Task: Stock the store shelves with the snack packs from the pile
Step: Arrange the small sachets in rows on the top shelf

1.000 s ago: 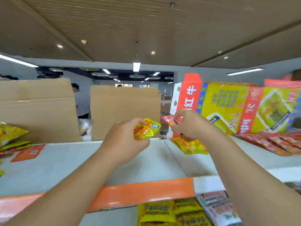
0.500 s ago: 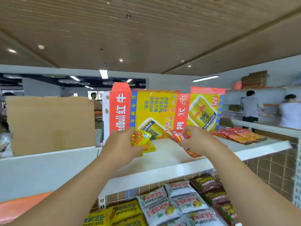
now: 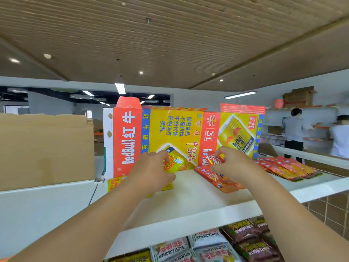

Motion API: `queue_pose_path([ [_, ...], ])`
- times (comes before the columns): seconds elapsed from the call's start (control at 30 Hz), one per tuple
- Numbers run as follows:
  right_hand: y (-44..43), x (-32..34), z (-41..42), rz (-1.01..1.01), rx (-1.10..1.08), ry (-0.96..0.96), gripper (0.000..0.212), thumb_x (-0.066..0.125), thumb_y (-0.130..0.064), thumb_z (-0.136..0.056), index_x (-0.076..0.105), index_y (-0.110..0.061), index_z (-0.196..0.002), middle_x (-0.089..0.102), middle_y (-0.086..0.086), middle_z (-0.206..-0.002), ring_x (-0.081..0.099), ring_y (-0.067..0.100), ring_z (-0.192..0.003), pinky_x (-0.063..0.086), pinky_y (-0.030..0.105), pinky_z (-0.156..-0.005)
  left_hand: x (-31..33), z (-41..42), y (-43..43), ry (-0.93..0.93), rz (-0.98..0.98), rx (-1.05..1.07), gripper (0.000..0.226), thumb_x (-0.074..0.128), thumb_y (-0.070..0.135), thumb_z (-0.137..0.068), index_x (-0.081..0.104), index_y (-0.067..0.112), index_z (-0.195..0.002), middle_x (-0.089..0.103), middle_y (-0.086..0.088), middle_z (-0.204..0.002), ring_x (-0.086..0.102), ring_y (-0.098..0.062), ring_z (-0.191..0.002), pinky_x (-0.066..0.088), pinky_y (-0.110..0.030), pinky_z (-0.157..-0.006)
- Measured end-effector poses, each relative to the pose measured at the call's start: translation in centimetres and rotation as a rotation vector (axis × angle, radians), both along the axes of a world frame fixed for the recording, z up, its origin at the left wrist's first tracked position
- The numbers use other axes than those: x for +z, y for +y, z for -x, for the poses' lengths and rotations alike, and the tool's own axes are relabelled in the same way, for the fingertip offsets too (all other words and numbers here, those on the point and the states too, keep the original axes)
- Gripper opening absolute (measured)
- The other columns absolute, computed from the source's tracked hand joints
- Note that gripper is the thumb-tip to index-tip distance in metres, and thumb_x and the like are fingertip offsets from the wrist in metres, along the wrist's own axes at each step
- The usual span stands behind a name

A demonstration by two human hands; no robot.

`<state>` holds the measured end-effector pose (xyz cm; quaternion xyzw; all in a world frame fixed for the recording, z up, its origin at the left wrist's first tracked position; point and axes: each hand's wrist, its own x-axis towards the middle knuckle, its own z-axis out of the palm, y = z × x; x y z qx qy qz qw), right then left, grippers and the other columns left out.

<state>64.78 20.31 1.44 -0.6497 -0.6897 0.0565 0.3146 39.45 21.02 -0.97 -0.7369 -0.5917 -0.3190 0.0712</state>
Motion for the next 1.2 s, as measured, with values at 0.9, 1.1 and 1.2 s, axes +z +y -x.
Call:
queue_pose_path([
  [0.9, 18.4, 1.4, 2.4, 0.022, 0.604, -0.208, 0.033, 0.074, -0.033, -0.081, 0.063, -0.030, -0.112, 0.059, -0.003, -0.083, 0.059, 0.015, -0.065, 0.044, 0.027, -0.057, -2.8, -5.4, 5.2, -0.132, 0.236, 0.595, 0.033, 0.068, 0.049, -0.070, 0.060, 0.027, -0.093, 0.068, 0.002, -0.085, 0.067, -0.023, -0.083, 0.059, -0.036, -0.076],
  [1.1, 20.0, -0.1, 1.9, -0.007, 0.682, -0.052, 0.032, 0.076, -0.037, -0.080, 0.060, -0.031, -0.108, 0.054, -0.008, -0.086, 0.054, 0.010, -0.066, 0.035, 0.027, -0.054, -2.6, -7.4, 6.3, -0.003, 0.192, 0.706, 0.040, 0.062, 0.054, -0.078, 0.059, 0.027, -0.107, 0.065, 0.000, -0.099, 0.060, -0.027, -0.094, 0.057, -0.038, -0.082],
  [1.2, 20.1, -0.4, 1.2, -0.027, 0.690, -0.013, 0.033, 0.075, -0.036, -0.081, 0.059, -0.029, -0.108, 0.053, -0.009, -0.087, 0.054, 0.010, -0.068, 0.036, 0.028, -0.056, -3.3, -7.7, 6.3, 0.002, 0.175, 0.753, 0.043, 0.062, 0.057, -0.081, 0.061, 0.026, -0.110, 0.067, 0.000, -0.102, 0.062, -0.027, -0.097, 0.055, -0.036, -0.083],
])
